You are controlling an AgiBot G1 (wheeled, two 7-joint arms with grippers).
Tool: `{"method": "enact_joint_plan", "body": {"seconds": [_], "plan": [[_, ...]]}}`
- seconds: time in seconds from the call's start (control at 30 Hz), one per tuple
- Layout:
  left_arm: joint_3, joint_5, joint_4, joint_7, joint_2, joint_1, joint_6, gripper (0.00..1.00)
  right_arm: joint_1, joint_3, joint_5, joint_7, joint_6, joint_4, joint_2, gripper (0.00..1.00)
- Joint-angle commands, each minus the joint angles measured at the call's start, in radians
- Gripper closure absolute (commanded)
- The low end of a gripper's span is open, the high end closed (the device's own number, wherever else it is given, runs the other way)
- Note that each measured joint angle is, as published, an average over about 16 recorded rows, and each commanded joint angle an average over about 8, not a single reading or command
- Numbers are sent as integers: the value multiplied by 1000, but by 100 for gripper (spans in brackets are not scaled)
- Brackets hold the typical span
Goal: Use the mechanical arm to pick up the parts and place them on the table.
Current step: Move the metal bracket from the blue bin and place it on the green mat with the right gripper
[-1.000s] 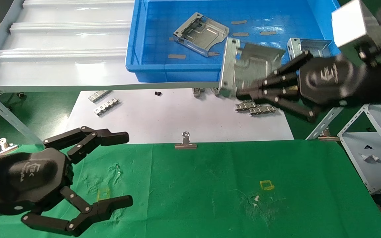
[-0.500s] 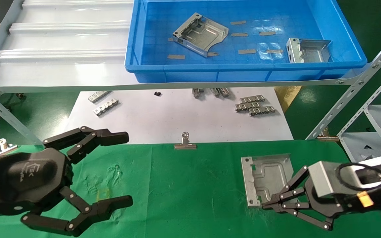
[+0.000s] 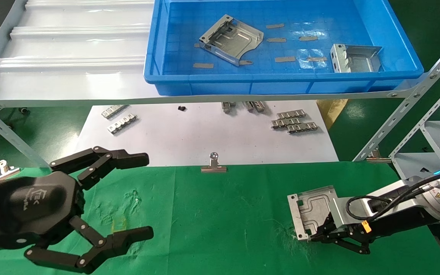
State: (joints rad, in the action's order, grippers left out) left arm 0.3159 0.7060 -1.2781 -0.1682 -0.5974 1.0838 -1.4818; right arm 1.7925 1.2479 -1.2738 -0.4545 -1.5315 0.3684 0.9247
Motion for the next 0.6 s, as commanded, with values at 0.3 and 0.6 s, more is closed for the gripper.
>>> {"method": "enact_joint_plan", "body": {"seconds": [0.3,0.6], "plan": [[0,0,0,0,0,0,0,0,-7,1,-7,-114,39,-189,88,73],[1,0,0,0,0,0,0,0,2,24,-41,-176,24,-254,122,0]]}}
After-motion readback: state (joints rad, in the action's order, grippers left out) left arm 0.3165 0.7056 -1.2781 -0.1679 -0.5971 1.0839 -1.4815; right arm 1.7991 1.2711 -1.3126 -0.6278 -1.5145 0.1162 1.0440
